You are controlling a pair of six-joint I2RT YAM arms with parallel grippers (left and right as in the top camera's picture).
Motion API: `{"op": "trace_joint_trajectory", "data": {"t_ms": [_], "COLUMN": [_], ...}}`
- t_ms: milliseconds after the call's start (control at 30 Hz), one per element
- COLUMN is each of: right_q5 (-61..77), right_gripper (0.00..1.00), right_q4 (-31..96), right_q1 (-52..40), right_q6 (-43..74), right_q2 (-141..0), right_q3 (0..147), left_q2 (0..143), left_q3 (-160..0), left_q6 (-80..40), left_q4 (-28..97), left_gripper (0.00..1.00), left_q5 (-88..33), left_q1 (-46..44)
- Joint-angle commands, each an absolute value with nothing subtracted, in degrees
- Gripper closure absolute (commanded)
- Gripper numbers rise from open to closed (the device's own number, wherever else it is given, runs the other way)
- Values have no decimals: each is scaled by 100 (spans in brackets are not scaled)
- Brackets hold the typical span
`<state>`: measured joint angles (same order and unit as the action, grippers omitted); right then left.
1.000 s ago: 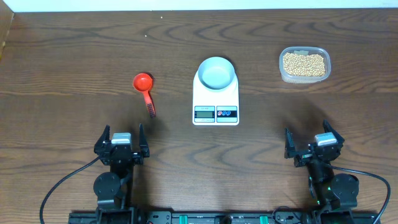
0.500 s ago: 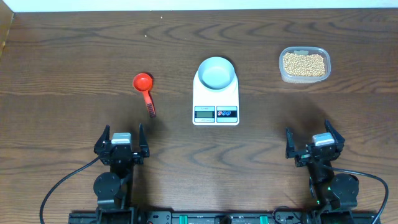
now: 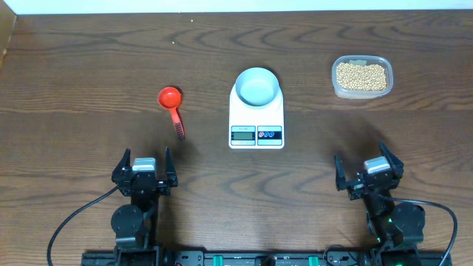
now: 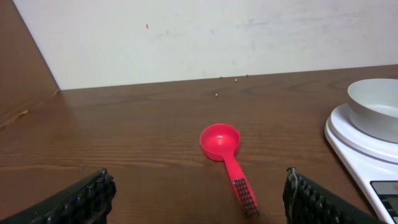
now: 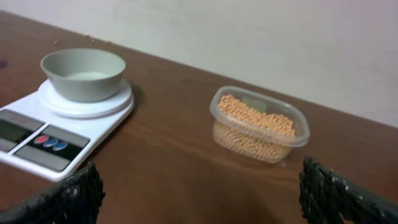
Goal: Scoop item into bowl and weigh 50g on scale
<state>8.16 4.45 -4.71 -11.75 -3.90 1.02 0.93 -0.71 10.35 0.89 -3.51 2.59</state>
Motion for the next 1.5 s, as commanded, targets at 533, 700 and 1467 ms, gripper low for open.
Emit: {"op": "trace_joint_trajectory", "data": {"t_ms": [533,700,1467], "right_q5": [1332,1391,2587], "right_gripper": [1,1,1], "right_q4": [1068,1564,3605], "right_q1": [-458,-458,-458], "right_q6": [-1273,-1273,-1120], "right_q2": [-3275,-4032,-6455], "right_q3": [2316,3063,6316], "left_q2": [1619,2383,6781], "left_q3": [-1382,-2108,-7116], "left_q6": [1004,1007,915], "left_q4": [491,967,4718], "left_gripper": [11,12,12], "left_q5": [-351,-484,-1564], "left_q1": [294,294,283]}}
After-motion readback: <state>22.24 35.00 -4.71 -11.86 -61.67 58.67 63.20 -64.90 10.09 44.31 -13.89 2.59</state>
